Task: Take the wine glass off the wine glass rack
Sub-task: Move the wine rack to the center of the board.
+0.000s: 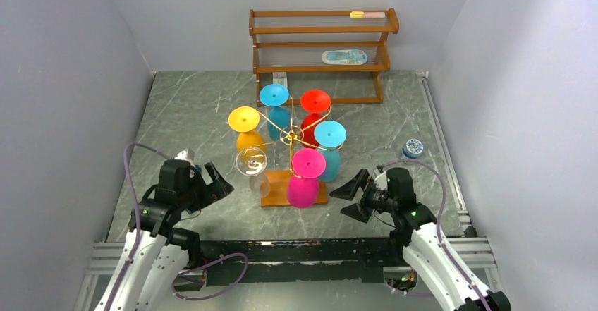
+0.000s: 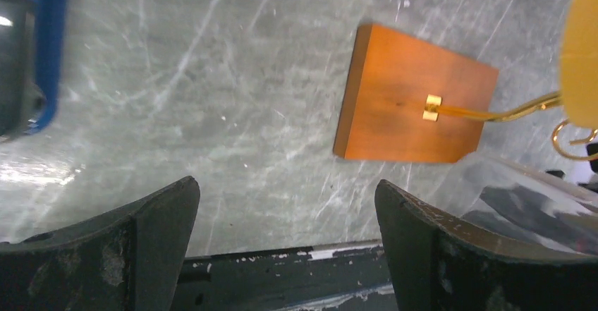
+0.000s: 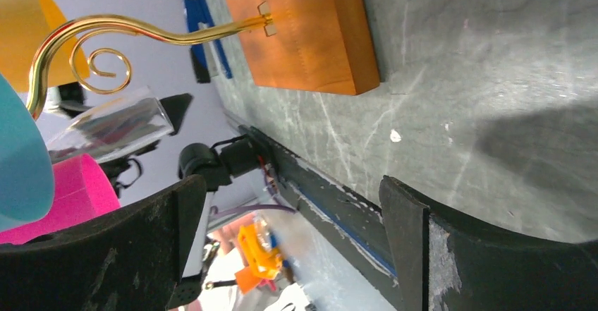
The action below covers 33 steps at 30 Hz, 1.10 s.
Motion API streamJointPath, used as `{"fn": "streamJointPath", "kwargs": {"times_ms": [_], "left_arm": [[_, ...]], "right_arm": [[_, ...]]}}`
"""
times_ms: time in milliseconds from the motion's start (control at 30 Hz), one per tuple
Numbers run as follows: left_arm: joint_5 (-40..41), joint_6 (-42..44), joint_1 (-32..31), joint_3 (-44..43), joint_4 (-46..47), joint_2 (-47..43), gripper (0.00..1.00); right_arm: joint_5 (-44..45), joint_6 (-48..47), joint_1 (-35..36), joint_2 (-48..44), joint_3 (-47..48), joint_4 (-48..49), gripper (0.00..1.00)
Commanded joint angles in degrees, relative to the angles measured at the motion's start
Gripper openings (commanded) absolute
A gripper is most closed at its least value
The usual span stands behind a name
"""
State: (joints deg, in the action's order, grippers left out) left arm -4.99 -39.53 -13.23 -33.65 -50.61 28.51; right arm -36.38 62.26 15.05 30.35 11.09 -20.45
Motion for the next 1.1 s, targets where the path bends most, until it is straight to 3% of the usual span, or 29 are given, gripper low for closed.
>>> {"fn": "streamJointPath", "kwargs": {"times_ms": [0,267,433,733,1067], "left_arm": [[-9.0,-3.6,-0.1,4.2,4.2,-1.6,0.98],[-19.9,-10.5,-0.1,13.0,12.1,-1.6,0.98],[-23.5,-13.1,-0.2,16.1,15.9,-0.1,0.98],[-26.7,-24.4,-0.9,23.1,26.1,-1.2,0.98],[-26.1,-35.1,-5.1,26.8,41.6,8.1,0.98]], "right_arm": [[-4.0,9.9,3.3,2.4,-3.9,14.1,0.98],[10.1,15.6,17.6,13.9,-4.3,22.7,1.00],[12.7,20.2,18.1,18.8,-8.3,33.7,1.00],[17.4,21.3,18.1,23.2,-8.3,37.7,1.00],[18.8,21.5,18.0,29.9,-7.3,43.1,0.99]]}}
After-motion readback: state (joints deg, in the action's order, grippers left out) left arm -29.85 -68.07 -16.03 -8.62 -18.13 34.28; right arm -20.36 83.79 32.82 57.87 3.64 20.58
